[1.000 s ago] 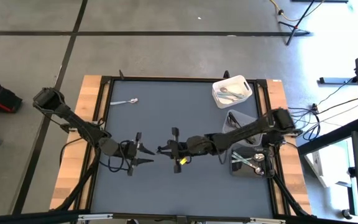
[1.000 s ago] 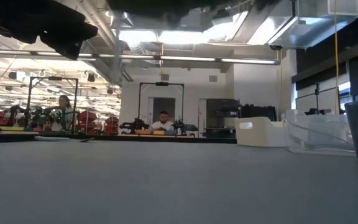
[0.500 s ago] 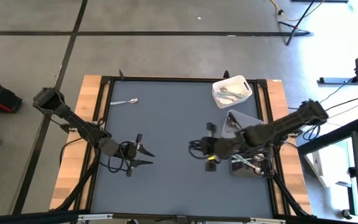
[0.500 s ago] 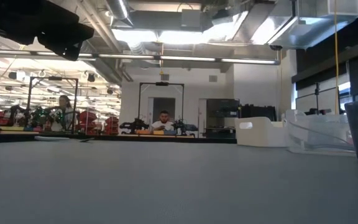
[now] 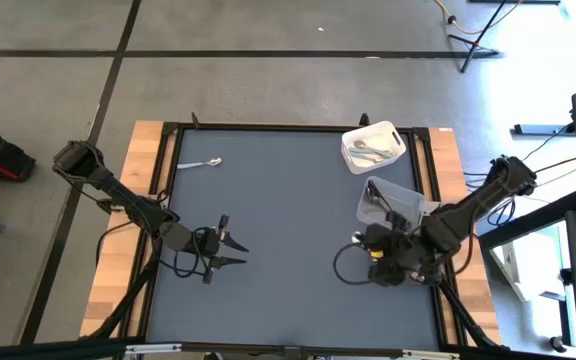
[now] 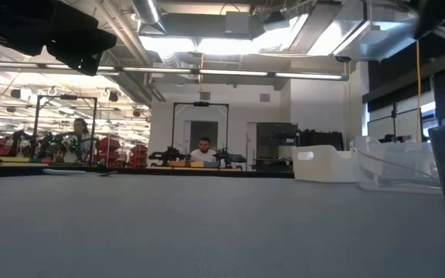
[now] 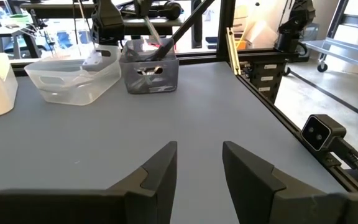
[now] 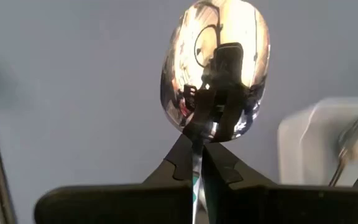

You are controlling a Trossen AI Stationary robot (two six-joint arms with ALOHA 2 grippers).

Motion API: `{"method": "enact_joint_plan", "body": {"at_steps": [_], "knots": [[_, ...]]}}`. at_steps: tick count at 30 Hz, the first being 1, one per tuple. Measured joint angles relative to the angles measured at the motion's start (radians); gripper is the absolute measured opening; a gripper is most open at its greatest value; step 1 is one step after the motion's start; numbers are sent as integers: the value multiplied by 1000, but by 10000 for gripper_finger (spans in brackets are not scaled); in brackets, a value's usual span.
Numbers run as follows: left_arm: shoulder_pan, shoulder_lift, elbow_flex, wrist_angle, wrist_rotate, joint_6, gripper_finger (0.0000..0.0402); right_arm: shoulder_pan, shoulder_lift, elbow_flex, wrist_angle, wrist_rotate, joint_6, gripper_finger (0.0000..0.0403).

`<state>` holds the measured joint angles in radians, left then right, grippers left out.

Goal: Sort silverware by color (type)
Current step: Put the white and blue spoon into the black bin

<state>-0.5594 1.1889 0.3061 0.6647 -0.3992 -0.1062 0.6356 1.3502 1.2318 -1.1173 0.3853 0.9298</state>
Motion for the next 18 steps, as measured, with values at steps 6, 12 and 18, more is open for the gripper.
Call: {"method": "enact_joint_plan", "body": {"at_steps": [6,12,18], "knots": [[0,0,0,0,0,0,124,94,2,-79,-82,-32,183,3],[0,0,0,0,0,0,124,140,2,-214,-78,-104,337,4],[0,0,0,0,0,0,124,137,2,-336,0,-229,423,5]]}}
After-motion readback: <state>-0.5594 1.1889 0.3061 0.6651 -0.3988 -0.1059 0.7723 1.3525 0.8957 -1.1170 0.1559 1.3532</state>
